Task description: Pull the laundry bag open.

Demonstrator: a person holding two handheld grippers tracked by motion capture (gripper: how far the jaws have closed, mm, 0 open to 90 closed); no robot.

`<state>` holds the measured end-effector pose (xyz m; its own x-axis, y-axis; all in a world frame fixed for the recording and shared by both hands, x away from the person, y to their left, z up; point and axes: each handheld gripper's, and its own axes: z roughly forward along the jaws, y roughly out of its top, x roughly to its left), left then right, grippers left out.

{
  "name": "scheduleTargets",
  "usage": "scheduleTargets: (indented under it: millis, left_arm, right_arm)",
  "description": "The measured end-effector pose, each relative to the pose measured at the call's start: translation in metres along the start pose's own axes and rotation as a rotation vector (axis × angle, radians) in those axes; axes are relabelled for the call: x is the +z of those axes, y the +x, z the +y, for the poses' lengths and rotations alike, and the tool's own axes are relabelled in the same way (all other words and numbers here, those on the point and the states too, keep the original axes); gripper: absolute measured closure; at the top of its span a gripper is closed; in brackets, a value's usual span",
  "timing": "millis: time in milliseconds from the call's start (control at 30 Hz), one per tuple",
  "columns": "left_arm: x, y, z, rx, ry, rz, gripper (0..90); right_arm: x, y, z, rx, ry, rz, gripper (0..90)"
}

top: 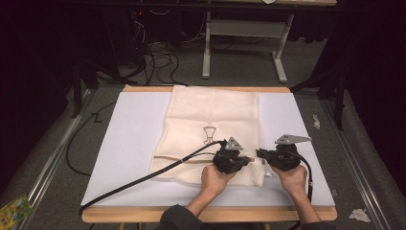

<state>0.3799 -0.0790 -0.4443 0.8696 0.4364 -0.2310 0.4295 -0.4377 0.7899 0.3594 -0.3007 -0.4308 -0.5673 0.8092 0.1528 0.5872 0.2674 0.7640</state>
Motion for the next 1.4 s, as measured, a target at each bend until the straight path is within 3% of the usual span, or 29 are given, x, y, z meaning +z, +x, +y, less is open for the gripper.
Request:
scheduleTargets:
  millis: [233, 1167, 1400]
  left_arm:
    - [-0.005, 0.005, -0.003, -0.004, 0.008, 0.026, 87.2]
    - [-0.017, 0.012, -0.009, -0.019, -0.005, 0.044, 87.2]
    - [-0.024, 0.019, -0.014, -0.04, -0.015, 0.051, 87.2]
  right_arm:
    - [0.003, -0.001, 0.001, 0.011, 0.01, -0.018, 89.2]
    - [0.01, -0.001, 0.002, 0.007, 0.02, -0.033, 89.2]
    - [0.011, -0.003, 0.0, 0.002, 0.022, -0.04, 89.2]
